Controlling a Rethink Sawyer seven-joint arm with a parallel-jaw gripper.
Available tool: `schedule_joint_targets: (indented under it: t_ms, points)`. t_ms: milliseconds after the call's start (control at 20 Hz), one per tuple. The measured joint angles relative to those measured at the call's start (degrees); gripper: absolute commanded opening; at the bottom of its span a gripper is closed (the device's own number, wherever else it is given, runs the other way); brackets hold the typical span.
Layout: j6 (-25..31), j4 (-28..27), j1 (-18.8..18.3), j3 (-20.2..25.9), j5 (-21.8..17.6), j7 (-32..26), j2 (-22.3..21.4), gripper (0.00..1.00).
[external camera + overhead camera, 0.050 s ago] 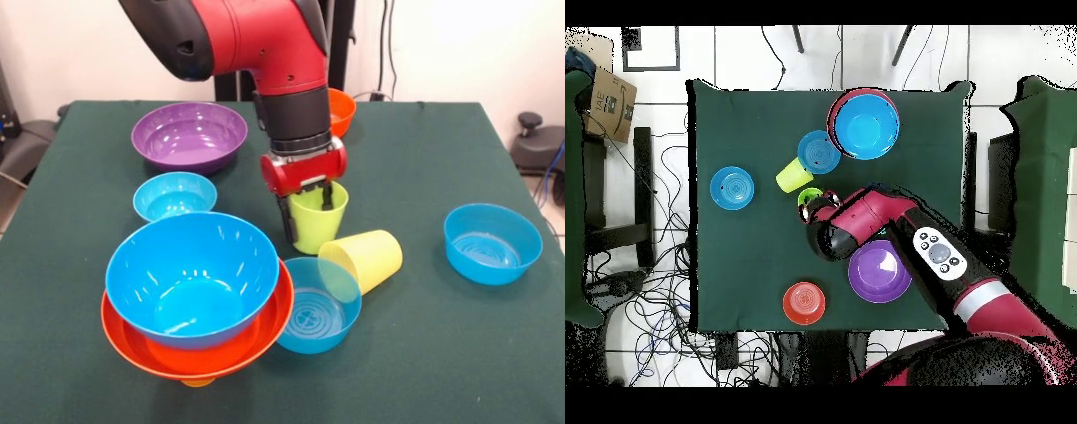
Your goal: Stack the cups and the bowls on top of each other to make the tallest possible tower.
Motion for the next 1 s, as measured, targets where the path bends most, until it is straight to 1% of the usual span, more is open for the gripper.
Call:
schedule_joint_targets:
  t_ms: [200, 450, 1000]
  points:
    - [-0.02, 0.17, -0.52, 0.55, 0.31, 0.0, 1.02, 1.0]
    - [0.0, 0.17, -0.38, 0.8, 0.27, 0.0, 1.07, 1.0]
    - [-0.49, 0.31, 0.75, 0.89, 0.13, 0.0, 1.09, 1.0]
